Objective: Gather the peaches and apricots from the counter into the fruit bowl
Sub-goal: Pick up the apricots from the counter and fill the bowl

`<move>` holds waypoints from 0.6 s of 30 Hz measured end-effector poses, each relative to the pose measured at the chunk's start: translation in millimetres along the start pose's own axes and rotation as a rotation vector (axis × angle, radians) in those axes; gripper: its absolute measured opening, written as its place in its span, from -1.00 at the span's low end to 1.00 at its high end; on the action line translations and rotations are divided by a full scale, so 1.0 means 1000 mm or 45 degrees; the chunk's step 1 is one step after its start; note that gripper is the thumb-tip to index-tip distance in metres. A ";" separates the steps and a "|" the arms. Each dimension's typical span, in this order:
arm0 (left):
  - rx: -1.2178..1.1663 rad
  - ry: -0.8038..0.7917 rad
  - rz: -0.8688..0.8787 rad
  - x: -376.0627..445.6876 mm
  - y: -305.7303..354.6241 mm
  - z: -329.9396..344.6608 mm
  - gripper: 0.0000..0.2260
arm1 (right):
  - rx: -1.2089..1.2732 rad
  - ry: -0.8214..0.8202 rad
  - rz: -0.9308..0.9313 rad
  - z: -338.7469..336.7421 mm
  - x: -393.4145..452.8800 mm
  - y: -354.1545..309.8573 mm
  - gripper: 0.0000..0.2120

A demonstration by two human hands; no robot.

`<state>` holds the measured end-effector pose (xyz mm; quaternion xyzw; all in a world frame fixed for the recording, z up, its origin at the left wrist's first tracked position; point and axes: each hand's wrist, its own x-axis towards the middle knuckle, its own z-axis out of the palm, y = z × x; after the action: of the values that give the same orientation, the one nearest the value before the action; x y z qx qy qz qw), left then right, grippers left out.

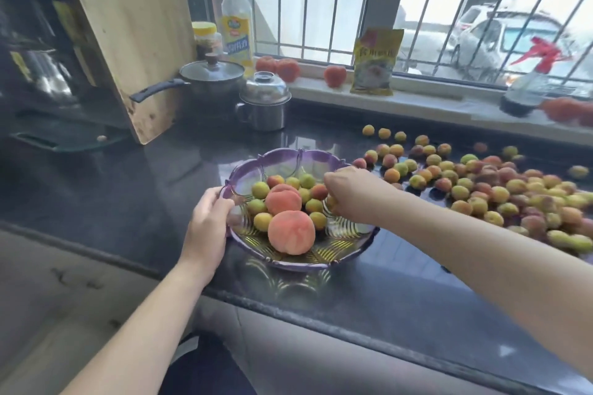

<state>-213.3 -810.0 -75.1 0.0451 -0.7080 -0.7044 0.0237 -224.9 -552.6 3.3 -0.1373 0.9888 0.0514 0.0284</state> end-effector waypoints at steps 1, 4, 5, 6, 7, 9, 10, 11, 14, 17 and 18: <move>0.001 -0.002 0.005 -0.002 0.001 0.000 -0.71 | 0.000 -0.009 -0.007 0.001 0.004 -0.003 -0.93; 0.018 -0.017 0.020 -0.006 0.003 -0.001 -0.69 | 0.009 -0.062 0.009 0.003 0.010 -0.007 -0.90; 0.026 -0.019 0.025 -0.007 0.003 -0.002 -0.68 | 0.020 -0.090 0.028 0.001 0.010 -0.007 -0.89; 0.035 -0.020 0.033 -0.007 0.002 -0.003 -0.69 | 0.033 -0.104 0.050 -0.003 0.007 -0.006 -0.89; 0.048 -0.017 0.040 -0.008 0.002 -0.003 -0.69 | 0.065 -0.068 0.073 -0.008 0.003 -0.003 -0.89; 0.083 -0.017 0.059 -0.008 0.002 -0.003 -0.70 | 0.238 0.175 0.151 -0.019 -0.015 0.008 -0.88; 0.103 -0.017 0.065 -0.008 0.001 -0.001 -0.70 | 0.378 0.355 0.207 -0.025 -0.029 0.016 -0.88; 0.122 -0.010 0.063 -0.009 0.002 0.001 -0.71 | 0.519 0.534 0.269 -0.027 -0.046 0.027 -0.89; 0.197 0.001 0.050 -0.014 0.006 0.009 -0.73 | 0.686 0.765 0.549 -0.021 -0.106 0.058 -0.93; 0.287 -0.011 0.031 -0.026 0.012 0.029 -0.78 | 0.623 0.472 0.874 0.011 -0.153 0.083 -0.91; 0.289 -0.037 0.030 -0.030 0.014 0.037 -0.81 | 0.542 0.315 0.904 0.024 -0.162 0.086 -0.81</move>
<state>-187.8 -770.3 -60.9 0.0289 -0.7840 -0.6199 0.0164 -91.9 -423.9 -0.7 0.2153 0.9592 -0.1639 -0.0821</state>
